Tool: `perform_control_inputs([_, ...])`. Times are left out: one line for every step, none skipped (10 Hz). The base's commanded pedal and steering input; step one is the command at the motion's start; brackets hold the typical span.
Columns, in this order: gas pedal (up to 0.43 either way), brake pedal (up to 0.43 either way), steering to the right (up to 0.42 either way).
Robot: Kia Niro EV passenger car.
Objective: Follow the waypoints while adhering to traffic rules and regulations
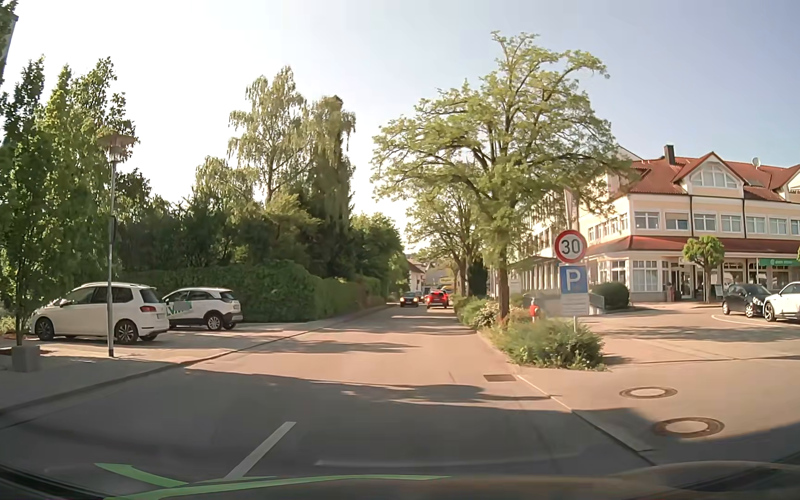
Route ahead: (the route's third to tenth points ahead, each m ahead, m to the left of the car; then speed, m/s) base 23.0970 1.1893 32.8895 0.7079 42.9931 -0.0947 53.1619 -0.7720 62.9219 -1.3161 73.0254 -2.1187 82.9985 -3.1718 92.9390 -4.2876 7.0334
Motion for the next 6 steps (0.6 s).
perform_control_inputs([0.039, 0.0, 0.01])
perform_control_inputs([0.039, 0.0, 0.012])
perform_control_inputs([0.039, 0.0, 0.013])
perform_control_inputs([0.039, 0.0, 0.014])
perform_control_inputs([0.039, 0.0, 0.015])
perform_control_inputs([0.039, 0.0, 0.016])
